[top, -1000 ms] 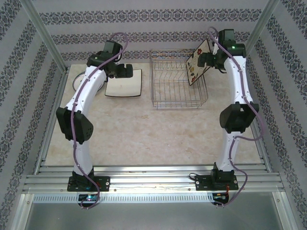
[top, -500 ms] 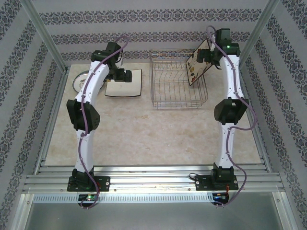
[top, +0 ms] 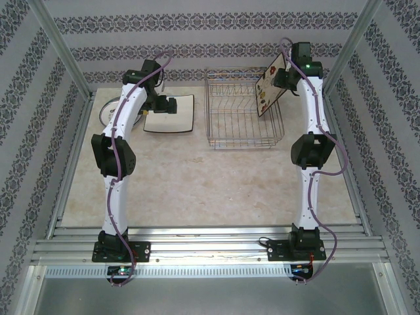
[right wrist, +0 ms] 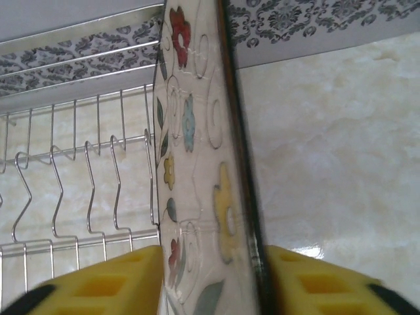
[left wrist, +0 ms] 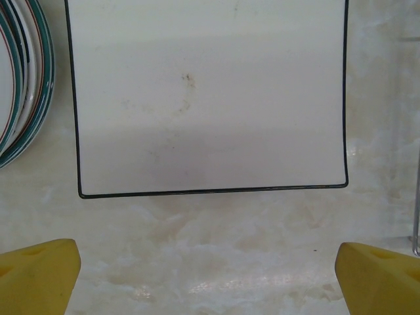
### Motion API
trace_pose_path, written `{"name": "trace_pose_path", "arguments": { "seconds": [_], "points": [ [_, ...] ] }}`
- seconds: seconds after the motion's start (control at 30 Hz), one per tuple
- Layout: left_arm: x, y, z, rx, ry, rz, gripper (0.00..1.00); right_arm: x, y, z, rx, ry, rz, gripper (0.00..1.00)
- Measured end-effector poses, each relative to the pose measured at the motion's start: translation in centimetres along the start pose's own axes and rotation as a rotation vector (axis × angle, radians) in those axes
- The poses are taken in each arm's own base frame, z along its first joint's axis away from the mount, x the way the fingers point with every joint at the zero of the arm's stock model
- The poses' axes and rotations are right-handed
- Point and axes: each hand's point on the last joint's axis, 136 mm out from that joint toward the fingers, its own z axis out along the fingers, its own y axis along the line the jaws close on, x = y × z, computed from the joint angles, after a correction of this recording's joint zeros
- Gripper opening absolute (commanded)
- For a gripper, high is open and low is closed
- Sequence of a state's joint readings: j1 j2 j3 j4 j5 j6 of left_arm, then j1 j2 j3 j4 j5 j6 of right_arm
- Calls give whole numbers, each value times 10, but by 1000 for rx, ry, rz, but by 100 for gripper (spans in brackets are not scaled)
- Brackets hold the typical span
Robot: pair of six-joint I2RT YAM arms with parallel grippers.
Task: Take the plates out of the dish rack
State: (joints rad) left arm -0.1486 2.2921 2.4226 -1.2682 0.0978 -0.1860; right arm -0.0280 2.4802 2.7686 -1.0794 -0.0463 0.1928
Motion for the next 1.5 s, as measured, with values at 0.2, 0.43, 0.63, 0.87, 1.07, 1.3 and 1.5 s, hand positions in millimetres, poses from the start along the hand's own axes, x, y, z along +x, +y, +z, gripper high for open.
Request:
{"name": "trace_pose_path", "arguments": {
  "seconds": [0.2,0.43,0.63,0.87,1.07,1.3,1.5],
  "points": [
    [0,1,0,0,0,-2,100,-1,0,0,29,-8,0,10],
    [0,1,0,3,0,-3,100,0,12,-4,38,-17,-45,0],
    [0,1,1,6,1,-4,100,-1,14,-6,46,-21,-50,0],
    [7,2,8,1,27,-4,100,2,20,-17,60,-15,-63,0],
    [11,4,16,-5,43,-6,100,3,24,-46,78,-14,-82,0],
    [18,5,26,-10,68,-13,100,-12,22,-110,100,-88,-104,0],
    [20,5,19,-9,57,-16,100,-13,21,-181,93,-151,-102,0]
  ]
}}
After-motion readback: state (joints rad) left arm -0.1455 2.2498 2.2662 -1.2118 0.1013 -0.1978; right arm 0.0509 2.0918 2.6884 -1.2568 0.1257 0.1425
